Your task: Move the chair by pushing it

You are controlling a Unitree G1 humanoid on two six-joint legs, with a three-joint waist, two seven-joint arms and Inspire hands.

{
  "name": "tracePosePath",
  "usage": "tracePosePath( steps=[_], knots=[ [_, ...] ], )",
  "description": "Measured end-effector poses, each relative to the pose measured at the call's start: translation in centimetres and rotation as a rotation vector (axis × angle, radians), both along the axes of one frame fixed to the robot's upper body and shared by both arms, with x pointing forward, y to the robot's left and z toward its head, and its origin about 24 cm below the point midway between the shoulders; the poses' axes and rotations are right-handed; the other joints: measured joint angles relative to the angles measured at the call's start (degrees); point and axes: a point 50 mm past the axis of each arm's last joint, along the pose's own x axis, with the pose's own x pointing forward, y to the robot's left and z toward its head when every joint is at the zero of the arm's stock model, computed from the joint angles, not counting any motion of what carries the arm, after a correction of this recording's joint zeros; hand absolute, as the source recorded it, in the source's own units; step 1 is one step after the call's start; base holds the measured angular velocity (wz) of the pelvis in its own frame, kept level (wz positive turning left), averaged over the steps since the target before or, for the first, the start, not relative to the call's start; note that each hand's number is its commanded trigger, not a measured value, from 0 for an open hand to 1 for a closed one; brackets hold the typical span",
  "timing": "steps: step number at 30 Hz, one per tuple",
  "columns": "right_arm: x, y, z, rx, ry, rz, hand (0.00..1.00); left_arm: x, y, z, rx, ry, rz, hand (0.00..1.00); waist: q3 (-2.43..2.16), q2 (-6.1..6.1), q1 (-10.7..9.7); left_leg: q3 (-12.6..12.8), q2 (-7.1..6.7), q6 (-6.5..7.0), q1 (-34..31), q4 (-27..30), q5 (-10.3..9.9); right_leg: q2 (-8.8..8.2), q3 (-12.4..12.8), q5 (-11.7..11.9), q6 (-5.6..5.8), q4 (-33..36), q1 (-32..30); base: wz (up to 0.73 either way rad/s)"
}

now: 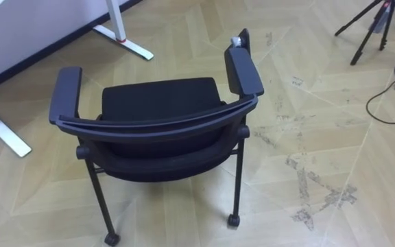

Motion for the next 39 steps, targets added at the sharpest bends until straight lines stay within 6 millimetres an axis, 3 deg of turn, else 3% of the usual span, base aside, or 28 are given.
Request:
tracePosePath(
  steps=[16,22,25,27,31,39],
  knots=[
    [-1.5,-0.3,-0.1,-0.035,0.061,-0.060,0.00,-0.8,0.1,-0.1,0.002,0.021,0.047,0.00,-0.46,0.76,-0.1,-0.3,0.00,0.00,-0.1,0.1,0.0,0.00,-0.3,0.0,0.00,0.0,0.2,0.00],
    [-1.9,-0.4,-0.1,-0.042,0.085,-0.103,0.00,-0.9,0.2,-0.1,0.040,0.040,0.075,0.00,-0.41,1.24,-0.1,-0.7,0.00,0.00,0.4,0.0,0.0,0.00,-0.7,0.0,0.00,-0.1,0.9,0.04],
    [-2.3,-0.7,-0.1,-0.050,0.092,-0.127,0.00,-1.5,1.0,0.0,0.094,0.057,0.107,0.00,-0.36,1.53,-0.1,-0.7,0.00,0.00,1.0,0.0,0.0,0.00,-0.6,0.0,0.00,0.0,1.5,0.00],
    [-2.5,-0.8,-0.1,-0.055,0.095,-0.137,0.00,-1.8,1.8,0.2,0.152,0.073,0.129,0.00,-0.10,1.57,-0.2,-0.7,0.00,0.00,1.7,-0.1,0.0,0.00,-0.5,0.0,0.02,0.0,2.1,0.00],
    [-2.5,-1.1,0.0,-0.063,0.096,-0.155,0.00,-2.0,2.6,0.4,0.216,0.084,0.158,0.00,-0.12,1.87,-0.1,-0.6,0.00,0.01,1.8,0.1,0.0,0.00,-0.2,0.0,0.03,0.1,2.2,0.00],
    [-2.7,-2.6,0.3,-0.105,0.105,-0.139,0.00,1.9,5.8,2.1,0.449,0.004,0.074,0.00,-0.20,3.15,-0.8,-0.7,-0.02,0.01,2.3,0.1,0.0,0.01,0.2,-0.1,-0.05,0.1,2.8,0.01]
  ],
)
